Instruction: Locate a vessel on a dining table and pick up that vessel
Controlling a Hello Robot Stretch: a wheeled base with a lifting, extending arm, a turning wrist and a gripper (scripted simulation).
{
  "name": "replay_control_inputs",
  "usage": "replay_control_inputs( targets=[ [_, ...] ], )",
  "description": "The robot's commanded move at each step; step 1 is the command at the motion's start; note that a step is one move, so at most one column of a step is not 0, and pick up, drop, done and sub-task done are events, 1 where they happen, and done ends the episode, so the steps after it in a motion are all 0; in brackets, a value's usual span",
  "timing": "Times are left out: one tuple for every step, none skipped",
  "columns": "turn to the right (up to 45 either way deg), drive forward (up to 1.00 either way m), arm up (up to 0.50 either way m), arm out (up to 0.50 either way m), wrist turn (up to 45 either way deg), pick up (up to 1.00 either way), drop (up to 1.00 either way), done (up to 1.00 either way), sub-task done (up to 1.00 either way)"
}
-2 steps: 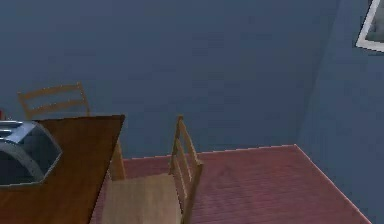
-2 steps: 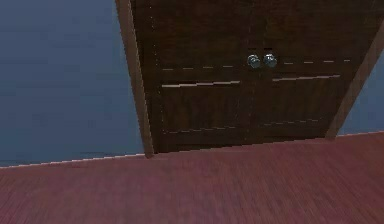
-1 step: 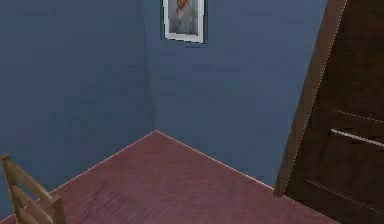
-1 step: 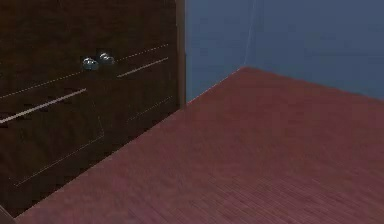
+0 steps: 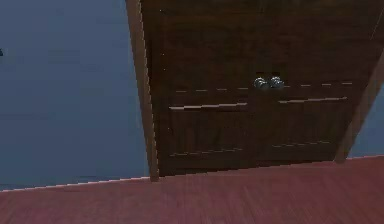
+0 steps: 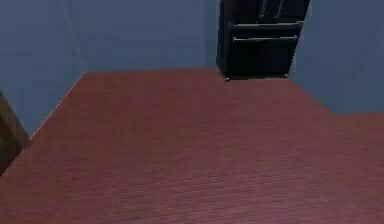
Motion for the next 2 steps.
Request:
replay_control_inputs(
  targets=[
    [36.0,0.0,0.0,0.0,0.0,0.0,0.0,0.0,0.0],
    [0.0,0.15,0.0,0.0,0.0,0.0,0.0,0.0,0.0]
  ],
)
